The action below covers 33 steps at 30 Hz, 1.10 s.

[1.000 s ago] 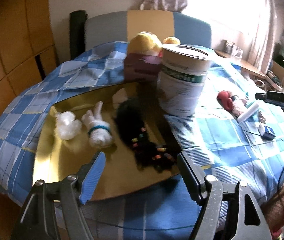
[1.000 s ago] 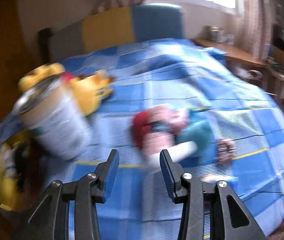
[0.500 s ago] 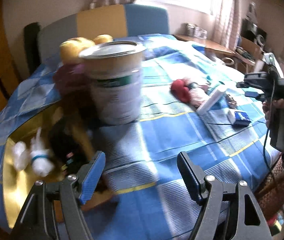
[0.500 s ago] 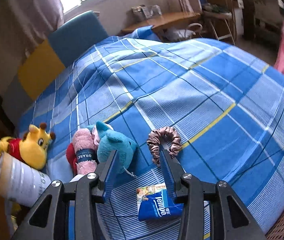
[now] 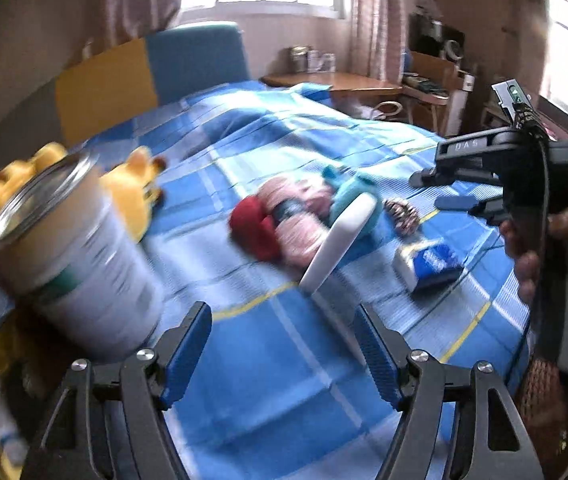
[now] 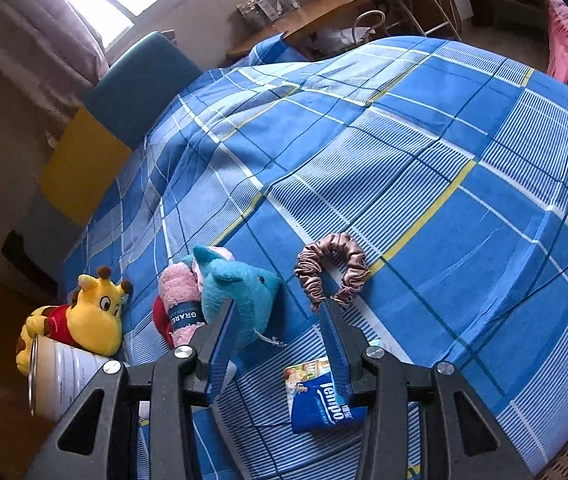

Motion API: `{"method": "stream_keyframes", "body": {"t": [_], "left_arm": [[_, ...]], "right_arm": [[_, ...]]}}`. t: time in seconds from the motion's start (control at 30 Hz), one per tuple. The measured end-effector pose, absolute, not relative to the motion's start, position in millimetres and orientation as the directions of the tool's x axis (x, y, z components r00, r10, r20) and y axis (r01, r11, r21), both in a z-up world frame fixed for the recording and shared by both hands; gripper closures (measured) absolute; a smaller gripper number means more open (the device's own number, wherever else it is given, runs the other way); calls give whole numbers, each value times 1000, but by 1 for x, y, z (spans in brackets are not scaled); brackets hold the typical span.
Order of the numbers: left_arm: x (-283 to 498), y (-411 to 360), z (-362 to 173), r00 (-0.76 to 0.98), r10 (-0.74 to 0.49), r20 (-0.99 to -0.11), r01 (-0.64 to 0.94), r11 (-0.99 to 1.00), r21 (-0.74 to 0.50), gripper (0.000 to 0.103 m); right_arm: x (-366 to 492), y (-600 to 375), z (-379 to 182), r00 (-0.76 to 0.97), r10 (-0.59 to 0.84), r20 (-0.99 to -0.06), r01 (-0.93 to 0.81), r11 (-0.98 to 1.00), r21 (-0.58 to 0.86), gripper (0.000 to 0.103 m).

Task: Organize soft objects
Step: 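Grasp the white foam block with left while right moves toward the Tempo tissue pack, then lift the white block with left while right grasps the blue Tempo tissue pack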

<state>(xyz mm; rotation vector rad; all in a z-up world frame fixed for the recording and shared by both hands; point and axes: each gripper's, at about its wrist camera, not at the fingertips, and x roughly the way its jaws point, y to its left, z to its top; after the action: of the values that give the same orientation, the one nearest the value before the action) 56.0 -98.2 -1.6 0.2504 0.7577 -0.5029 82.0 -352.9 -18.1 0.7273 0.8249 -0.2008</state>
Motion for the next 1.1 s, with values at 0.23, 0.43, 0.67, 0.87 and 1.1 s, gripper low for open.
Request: {"method": "stream_keyframes", "body": {"t": [0.23, 0.43, 0.67, 0.87, 1.1], "left_arm": [[89, -146, -18, 609, -420, -673, 613, 787, 64, 30], [121, -170, -41, 558, -448, -698, 619, 785, -9, 46], [104, -151, -27, 483, -528, -699, 636, 760, -135, 81], [62, -100, -15, 462, -513, -724, 580, 792, -191, 80], [17, -40, -38, 455, -411, -790, 458, 869, -189, 85]], "right_arm": [[75, -366, -23, 691, 124, -712, 460, 684, 566, 61], [72, -379, -31, 691, 139, -709, 497, 620, 606, 61], [61, -394, -31, 716, 89, -693, 537, 565, 626, 61], [59, -401, -42, 706, 124, -697, 561, 504, 657, 61], [70, -390, -50, 638, 153, -754, 574, 558, 599, 61]]}}
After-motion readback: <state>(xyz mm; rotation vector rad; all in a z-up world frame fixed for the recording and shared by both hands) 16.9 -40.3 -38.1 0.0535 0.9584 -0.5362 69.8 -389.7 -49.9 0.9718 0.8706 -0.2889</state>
